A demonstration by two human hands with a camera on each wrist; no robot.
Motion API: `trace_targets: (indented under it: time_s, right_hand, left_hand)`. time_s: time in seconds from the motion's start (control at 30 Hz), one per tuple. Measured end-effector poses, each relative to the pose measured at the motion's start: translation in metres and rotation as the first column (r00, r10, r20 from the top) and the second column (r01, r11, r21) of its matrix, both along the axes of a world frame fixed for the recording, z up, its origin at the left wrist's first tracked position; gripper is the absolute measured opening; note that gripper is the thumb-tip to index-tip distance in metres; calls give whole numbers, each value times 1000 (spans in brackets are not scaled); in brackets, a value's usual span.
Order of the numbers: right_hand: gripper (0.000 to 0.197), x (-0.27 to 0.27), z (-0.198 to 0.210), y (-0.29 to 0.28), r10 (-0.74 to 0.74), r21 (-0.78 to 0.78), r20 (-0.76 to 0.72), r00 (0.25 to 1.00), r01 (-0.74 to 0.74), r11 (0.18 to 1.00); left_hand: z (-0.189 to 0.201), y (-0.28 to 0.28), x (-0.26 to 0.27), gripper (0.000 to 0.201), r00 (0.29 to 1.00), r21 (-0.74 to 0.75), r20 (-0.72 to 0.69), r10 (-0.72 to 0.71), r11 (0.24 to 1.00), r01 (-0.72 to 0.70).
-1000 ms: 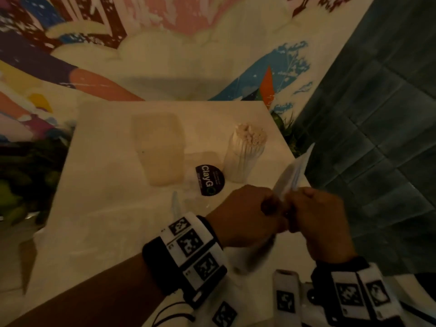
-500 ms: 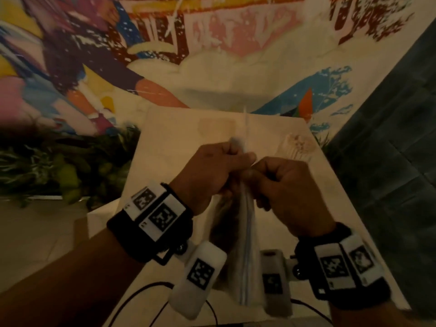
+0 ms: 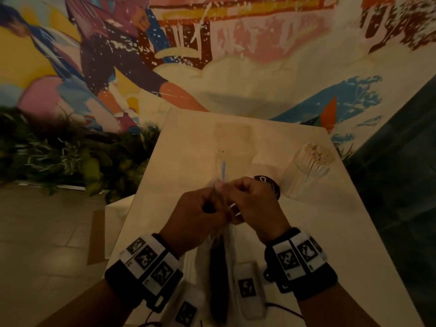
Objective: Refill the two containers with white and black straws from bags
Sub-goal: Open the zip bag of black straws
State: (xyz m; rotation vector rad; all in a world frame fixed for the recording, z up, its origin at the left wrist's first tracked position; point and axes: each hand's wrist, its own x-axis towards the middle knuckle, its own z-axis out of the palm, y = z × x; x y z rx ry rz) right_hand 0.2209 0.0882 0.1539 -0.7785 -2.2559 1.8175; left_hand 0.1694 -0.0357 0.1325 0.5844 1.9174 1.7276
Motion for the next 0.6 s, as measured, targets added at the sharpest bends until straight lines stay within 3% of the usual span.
trace_targets:
  time_s: [0.1, 0.2, 0.3, 0.47, 0.6]
  right_hand:
    - [17, -6, -3, 7, -8, 38, -20, 1000, 8, 999]
    - [16, -3, -1, 16, 9, -134, -63, 998, -18, 991]
    - [13, -3, 0, 26, 59, -233, -84, 995, -77, 969]
    - [12, -11, -3, 40, 128, -223, -119, 985, -152, 963]
    - [12, -18, -15, 50, 173, -283, -148, 974, -209, 936]
  left_hand:
    - [6, 6, -1, 23, 988, 92, 145, 48, 994, -62]
    - [15, 12, -5, 20, 941, 125, 325, 90, 983, -138]
    - [25, 21, -12, 23, 946, 69, 282, 160, 980, -186]
    - [36, 35, -20, 17, 948, -40, 203, 245, 969, -242]
    - [36, 43, -23, 5, 917, -85, 263, 299, 954, -287]
